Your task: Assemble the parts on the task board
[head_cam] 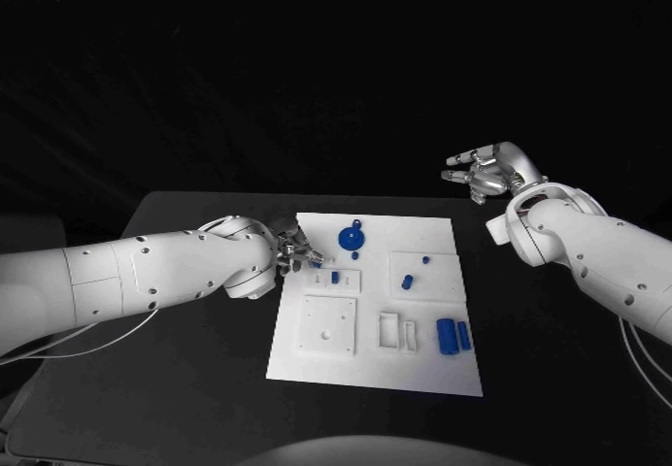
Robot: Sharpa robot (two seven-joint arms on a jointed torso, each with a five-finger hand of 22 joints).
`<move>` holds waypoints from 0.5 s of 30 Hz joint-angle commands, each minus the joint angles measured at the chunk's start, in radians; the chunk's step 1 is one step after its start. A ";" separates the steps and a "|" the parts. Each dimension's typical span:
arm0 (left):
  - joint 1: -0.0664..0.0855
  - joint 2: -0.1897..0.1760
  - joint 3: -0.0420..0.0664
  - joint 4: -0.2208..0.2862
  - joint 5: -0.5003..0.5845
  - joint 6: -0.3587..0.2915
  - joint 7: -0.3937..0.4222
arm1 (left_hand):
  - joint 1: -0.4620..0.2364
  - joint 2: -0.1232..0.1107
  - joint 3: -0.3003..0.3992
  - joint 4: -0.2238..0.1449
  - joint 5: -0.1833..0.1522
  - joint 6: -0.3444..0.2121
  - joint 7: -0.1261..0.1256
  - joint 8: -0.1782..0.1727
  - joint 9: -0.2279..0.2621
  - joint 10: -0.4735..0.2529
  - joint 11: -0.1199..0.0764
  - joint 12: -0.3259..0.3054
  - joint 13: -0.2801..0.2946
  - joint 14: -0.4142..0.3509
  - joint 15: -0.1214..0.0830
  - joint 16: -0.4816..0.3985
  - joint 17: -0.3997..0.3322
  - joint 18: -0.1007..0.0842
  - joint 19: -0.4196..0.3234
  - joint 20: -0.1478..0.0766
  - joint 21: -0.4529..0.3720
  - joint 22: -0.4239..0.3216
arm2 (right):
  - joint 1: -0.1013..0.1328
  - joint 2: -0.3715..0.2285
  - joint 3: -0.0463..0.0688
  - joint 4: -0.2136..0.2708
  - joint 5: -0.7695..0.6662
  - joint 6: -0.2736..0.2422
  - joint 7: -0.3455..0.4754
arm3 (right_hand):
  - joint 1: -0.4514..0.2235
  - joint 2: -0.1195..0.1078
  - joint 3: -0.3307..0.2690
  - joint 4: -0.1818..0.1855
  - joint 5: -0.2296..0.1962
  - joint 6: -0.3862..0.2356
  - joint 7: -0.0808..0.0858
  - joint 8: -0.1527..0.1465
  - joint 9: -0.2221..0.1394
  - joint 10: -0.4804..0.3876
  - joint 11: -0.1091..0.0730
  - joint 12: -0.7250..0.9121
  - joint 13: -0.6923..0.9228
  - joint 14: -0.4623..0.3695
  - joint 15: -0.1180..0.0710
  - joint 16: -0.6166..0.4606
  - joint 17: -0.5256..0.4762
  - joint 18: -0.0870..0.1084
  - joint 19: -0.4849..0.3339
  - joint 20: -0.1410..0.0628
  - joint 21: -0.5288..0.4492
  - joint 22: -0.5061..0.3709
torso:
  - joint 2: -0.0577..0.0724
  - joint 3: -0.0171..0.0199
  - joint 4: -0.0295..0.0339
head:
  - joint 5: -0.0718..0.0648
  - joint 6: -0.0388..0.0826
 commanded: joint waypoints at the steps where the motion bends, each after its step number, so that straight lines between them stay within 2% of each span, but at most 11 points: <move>1: -0.007 0.002 0.000 0.004 -0.024 -0.037 -0.007 | 0.010 0.002 0.070 -0.066 0.004 0.102 -0.083 0.003 0.056 0.038 -0.013 0.005 -0.002 0.008 0.002 0.008 0.004 0.013 0.006 0.006 0.004 0.019 | -0.001 -0.001 0.000 0.002 -0.001 0.012 0.005 | -0.010 0.002 0.000 0.008 0.003 -0.003 0.000 -0.001 0.001 0.003 -0.003 0.004 0.061 0.006 -0.003 0.002 0.001 0.015 0.055 -0.002 0.005 0.050 | 0.000 0.0000 0.0002 | 0.001 -0.003; 8: -0.027 -0.003 0.000 0.015 -0.036 -0.044 -0.010 | 0.010 0.002 0.072 -0.066 0.005 0.102 -0.083 0.003 0.057 0.038 -0.014 0.007 -0.002 0.009 0.002 0.009 0.006 0.015 0.006 0.007 0.006 0.019 | -0.001 -0.002 0.000 0.002 -0.001 0.012 0.004 | -0.010 0.002 0.000 0.008 0.003 -0.003 0.000 -0.001 0.001 0.003 -0.003 0.004 0.061 0.006 -0.003 0.002 0.001 0.015 0.055 -0.002 0.005 0.050 | 0.000 -0.0005 0.0009 | -0.001 -0.007; 15: -0.036 -0.011 0.000 0.028 -0.049 -0.037 -0.005 | 0.010 0.002 0.072 -0.065 0.005 0.102 -0.083 0.003 0.058 0.038 -0.014 0.009 -0.003 0.009 0.001 0.010 0.007 0.016 0.007 0.008 0.007 0.019 | -0.001 -0.004 0.000 0.003 -0.001 0.017 0.002 | -0.010 0.002 -0.001 0.009 0.004 -0.002 0.000 -0.001 0.001 0.004 -0.003 0.007 0.062 0.006 -0.003 0.003 0.002 0.016 0.055 -0.003 0.005 0.049 | 0.000 0.0000 -0.0002 | 0.004 -0.008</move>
